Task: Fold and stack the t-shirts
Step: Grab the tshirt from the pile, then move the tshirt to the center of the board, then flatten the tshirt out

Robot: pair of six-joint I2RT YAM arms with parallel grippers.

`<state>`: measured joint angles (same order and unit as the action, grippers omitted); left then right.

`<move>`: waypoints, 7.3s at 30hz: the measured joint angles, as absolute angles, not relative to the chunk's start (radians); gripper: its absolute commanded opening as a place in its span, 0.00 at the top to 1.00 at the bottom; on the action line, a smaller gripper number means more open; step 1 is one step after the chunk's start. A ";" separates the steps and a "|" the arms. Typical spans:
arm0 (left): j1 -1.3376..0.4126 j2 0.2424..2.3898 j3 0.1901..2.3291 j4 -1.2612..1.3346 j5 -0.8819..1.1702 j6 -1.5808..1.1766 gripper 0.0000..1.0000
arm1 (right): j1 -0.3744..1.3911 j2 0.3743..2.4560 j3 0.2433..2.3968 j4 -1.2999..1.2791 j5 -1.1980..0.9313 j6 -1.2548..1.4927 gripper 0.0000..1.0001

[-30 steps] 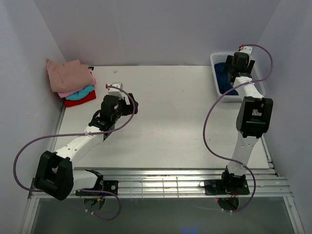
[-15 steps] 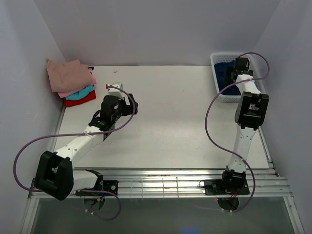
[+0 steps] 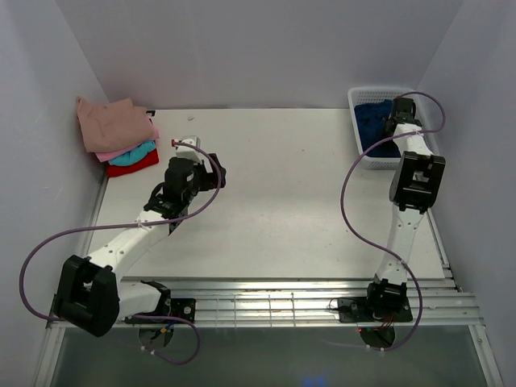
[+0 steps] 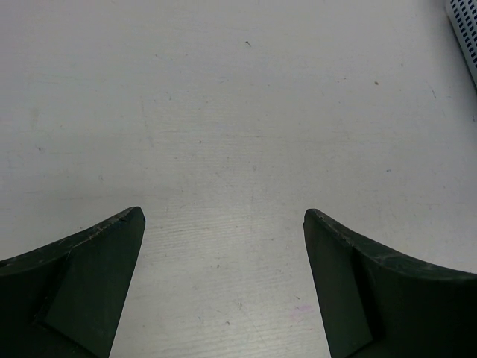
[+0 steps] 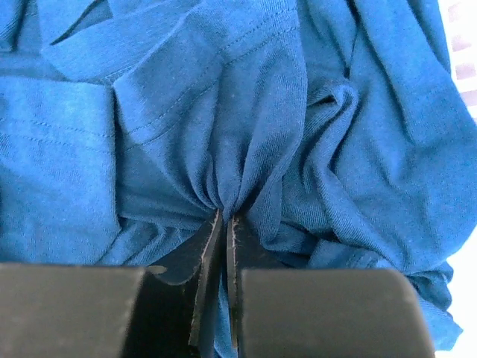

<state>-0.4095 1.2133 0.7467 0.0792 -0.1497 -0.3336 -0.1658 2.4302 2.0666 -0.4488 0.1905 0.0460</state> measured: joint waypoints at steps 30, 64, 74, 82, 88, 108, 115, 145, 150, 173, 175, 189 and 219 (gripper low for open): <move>-0.410 1.008 0.707 0.032 -0.116 -0.430 0.02 | 0.376 1.653 1.967 -0.373 -0.530 0.275 0.92; -0.410 0.908 0.707 -0.080 -0.165 -0.490 0.02 | 0.237 1.162 0.988 -0.434 0.017 0.351 0.92; -0.432 1.013 0.606 -0.182 -0.171 -0.571 0.09 | 0.233 1.192 0.974 -0.462 0.300 0.331 0.27; -0.450 0.940 0.489 -0.323 -0.250 -0.678 0.14 | 0.233 1.184 0.886 -0.427 0.300 0.330 0.27; -0.449 0.891 0.442 -0.328 -0.223 -0.737 0.20 | 0.233 1.173 0.845 -0.391 0.270 0.330 0.28; -0.449 0.986 0.336 -0.089 -0.071 -0.802 0.89 | 0.233 1.103 0.820 -0.370 0.250 0.329 0.29; -0.450 0.984 0.377 -0.116 -0.080 -0.793 1.00 | 0.233 1.094 0.813 -0.368 0.249 0.327 0.29; -0.454 0.989 0.890 -0.297 -0.449 -0.603 1.00 | 0.233 1.139 0.715 -0.290 0.141 0.329 0.31; -0.453 1.077 0.808 -0.249 -0.539 -0.617 1.00 | 0.237 1.154 0.682 -0.282 0.112 0.333 0.31; -0.447 1.061 0.469 -0.255 -0.537 -0.778 0.38 | 0.254 1.087 0.650 -0.258 0.086 0.360 0.31; -0.447 1.102 0.461 -0.245 -0.530 -0.776 0.41 | 0.257 1.087 0.650 -0.258 0.085 0.360 0.31; -0.447 1.193 0.461 -0.176 -0.540 -0.769 0.39 | 0.258 1.088 0.649 -0.259 0.098 0.360 0.31; -0.447 1.286 0.495 -0.175 -0.561 -0.768 0.46 | 0.260 1.328 0.708 -0.116 0.041 0.329 0.32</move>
